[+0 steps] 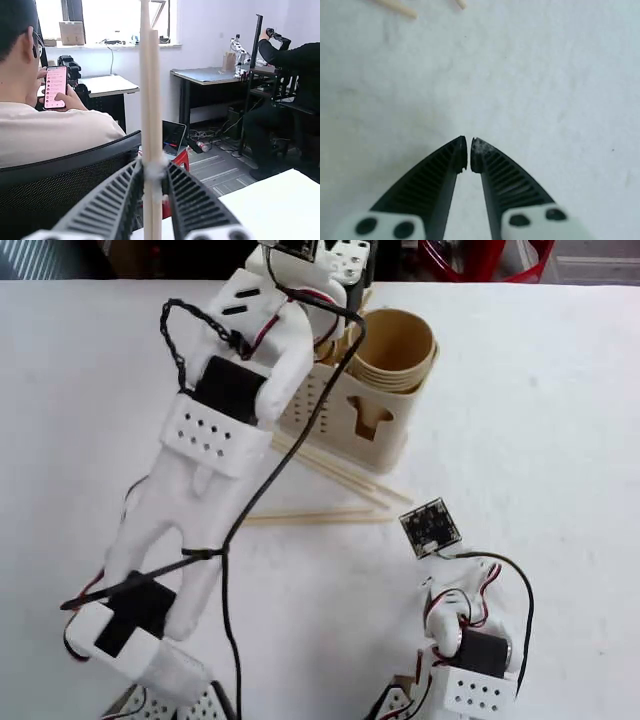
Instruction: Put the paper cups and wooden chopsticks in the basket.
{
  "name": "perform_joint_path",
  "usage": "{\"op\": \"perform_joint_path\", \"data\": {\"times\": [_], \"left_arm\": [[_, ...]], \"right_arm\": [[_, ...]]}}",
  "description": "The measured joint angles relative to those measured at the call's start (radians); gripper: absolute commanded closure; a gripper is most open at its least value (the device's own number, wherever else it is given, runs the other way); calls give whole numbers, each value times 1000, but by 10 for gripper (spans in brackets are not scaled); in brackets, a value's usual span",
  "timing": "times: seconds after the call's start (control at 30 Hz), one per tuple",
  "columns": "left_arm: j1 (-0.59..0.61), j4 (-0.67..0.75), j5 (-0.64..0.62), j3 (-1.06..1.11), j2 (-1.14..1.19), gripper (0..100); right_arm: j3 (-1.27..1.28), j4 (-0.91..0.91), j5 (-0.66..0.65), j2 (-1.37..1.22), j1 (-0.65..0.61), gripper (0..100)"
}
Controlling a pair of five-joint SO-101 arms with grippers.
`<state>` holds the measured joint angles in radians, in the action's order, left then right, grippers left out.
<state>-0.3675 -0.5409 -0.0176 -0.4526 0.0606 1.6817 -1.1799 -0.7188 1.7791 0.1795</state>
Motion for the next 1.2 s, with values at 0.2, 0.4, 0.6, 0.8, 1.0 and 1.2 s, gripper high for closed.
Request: {"op": "perform_joint_path", "data": {"times": [0.2, 0.4, 0.6, 0.8, 1.0, 1.2], "left_arm": [[40, -2, 0, 2, 6, 976], [74, -44, 0, 2, 11, 976], [78, -66, 0, 2, 11, 976], [80, -91, -5, 2, 11, 922], [84, -94, -6, 2, 11, 924], [100, -123, -6, 2, 11, 920]], "right_arm": [[0, 0, 0, 0, 0, 964], [0, 0, 0, 0, 0, 964], [0, 0, 0, 0, 0, 964], [0, 0, 0, 0, 0, 964], [0, 0, 0, 0, 0, 964], [0, 0, 0, 0, 0, 964]]}}
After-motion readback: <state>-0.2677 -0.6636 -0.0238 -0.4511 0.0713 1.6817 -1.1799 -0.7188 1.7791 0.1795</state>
